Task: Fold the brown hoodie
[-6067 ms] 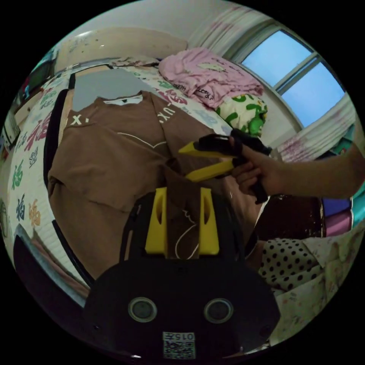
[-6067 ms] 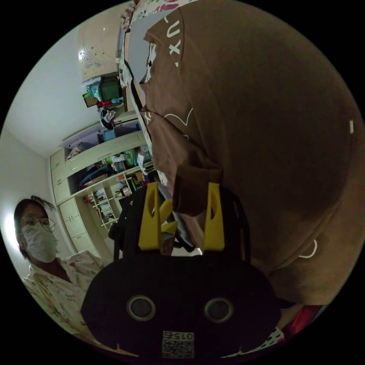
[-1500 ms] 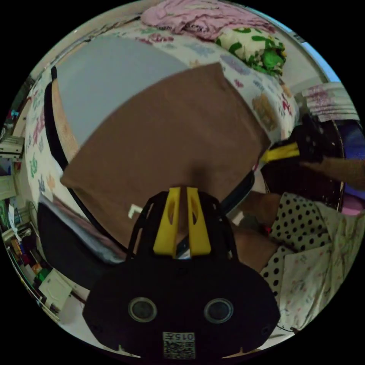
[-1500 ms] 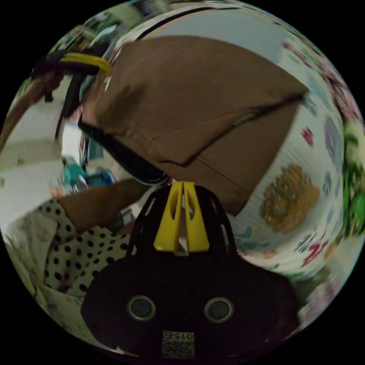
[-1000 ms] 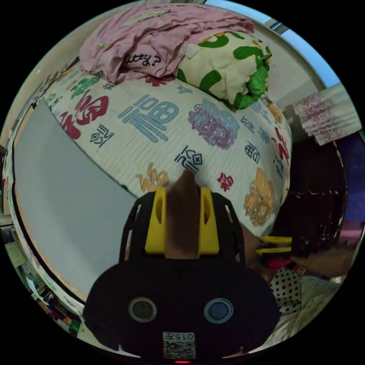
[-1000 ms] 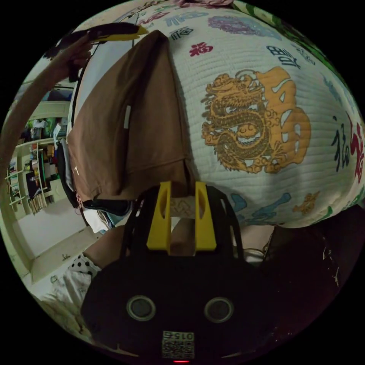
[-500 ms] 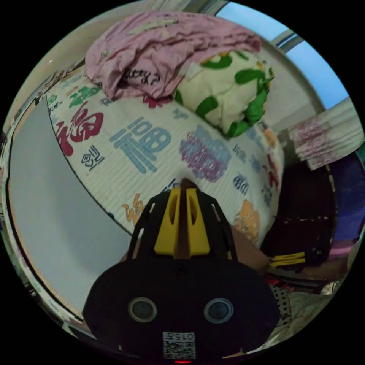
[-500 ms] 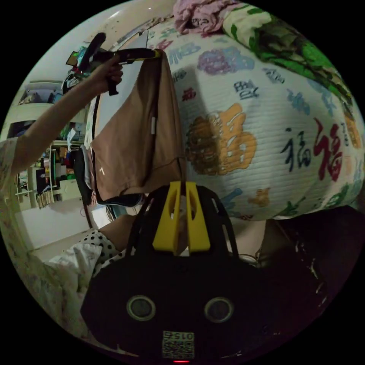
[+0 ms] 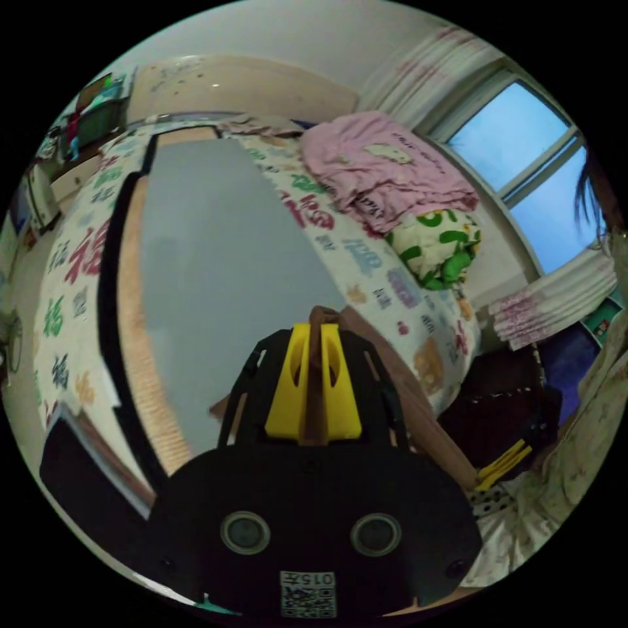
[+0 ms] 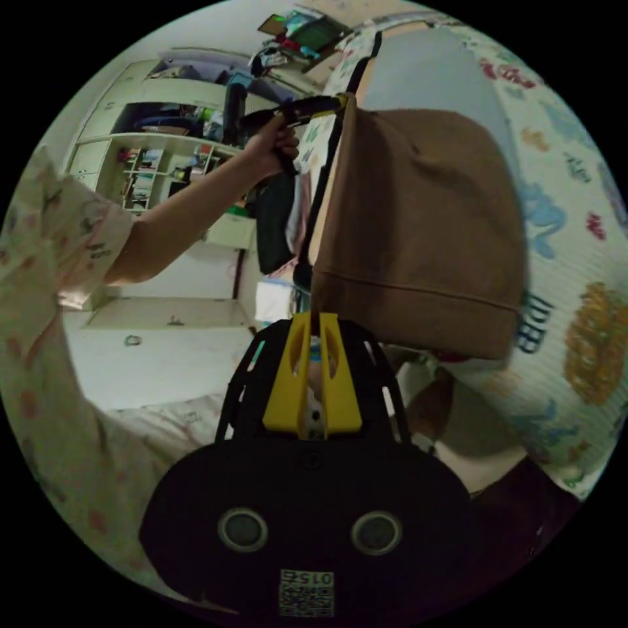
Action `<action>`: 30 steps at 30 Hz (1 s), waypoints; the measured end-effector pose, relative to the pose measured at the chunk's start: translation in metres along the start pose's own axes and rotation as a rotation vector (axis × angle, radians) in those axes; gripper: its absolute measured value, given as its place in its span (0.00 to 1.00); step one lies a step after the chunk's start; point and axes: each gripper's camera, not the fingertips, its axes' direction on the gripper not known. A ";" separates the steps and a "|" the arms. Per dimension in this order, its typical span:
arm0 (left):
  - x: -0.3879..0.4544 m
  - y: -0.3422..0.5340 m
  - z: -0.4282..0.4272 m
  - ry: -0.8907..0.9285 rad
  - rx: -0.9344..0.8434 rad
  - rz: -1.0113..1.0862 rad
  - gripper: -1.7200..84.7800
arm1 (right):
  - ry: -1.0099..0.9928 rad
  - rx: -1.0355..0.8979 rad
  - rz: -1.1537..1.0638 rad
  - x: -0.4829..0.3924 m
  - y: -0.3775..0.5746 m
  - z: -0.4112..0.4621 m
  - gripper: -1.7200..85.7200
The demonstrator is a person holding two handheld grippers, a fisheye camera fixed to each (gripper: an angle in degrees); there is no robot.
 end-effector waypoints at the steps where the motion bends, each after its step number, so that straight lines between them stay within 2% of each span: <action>1: -0.010 0.012 0.005 -0.023 -0.007 -0.011 0.03 | -0.040 -0.043 0.003 0.004 -0.013 0.032 0.03; 4: -0.052 0.063 0.041 -0.093 -0.051 -0.090 0.05 | -0.037 -0.134 0.012 0.013 -0.036 0.093 0.03; 6: -0.077 0.096 0.066 -0.176 -0.047 -0.220 0.07 | -0.011 -0.169 -0.015 0.016 -0.046 0.113 0.03; 9: -0.092 0.137 0.081 -0.120 0.043 -0.353 0.09 | 0.018 -0.223 -0.048 0.023 -0.056 0.132 0.04; 17: -0.105 0.235 0.124 -0.157 0.145 -0.587 0.09 | 0.122 -0.351 -0.165 0.056 -0.070 0.189 0.09; 18: -0.109 0.246 0.132 -0.089 0.177 -0.619 0.10 | 0.128 -0.344 -0.165 0.060 -0.074 0.188 0.10; 21: -0.109 0.260 0.165 0.098 0.181 -0.620 0.16 | 0.182 -0.155 -0.133 0.095 -0.106 0.147 0.12; 23: -0.099 0.262 0.186 0.101 0.174 -0.580 0.17 | 0.323 0.029 -0.084 0.141 -0.142 0.100 0.11; 25: -0.091 0.265 0.211 0.125 0.168 -0.545 0.17 | 0.443 0.122 -0.064 0.177 -0.174 0.072 0.10; 28: -0.087 0.270 0.262 0.224 0.123 -0.554 0.12 | 0.548 0.177 -0.041 0.225 -0.236 0.052 0.08; 30: -0.081 0.272 0.292 0.246 0.118 -0.554 0.09 | 0.560 0.126 -0.083 0.244 -0.271 0.063 0.06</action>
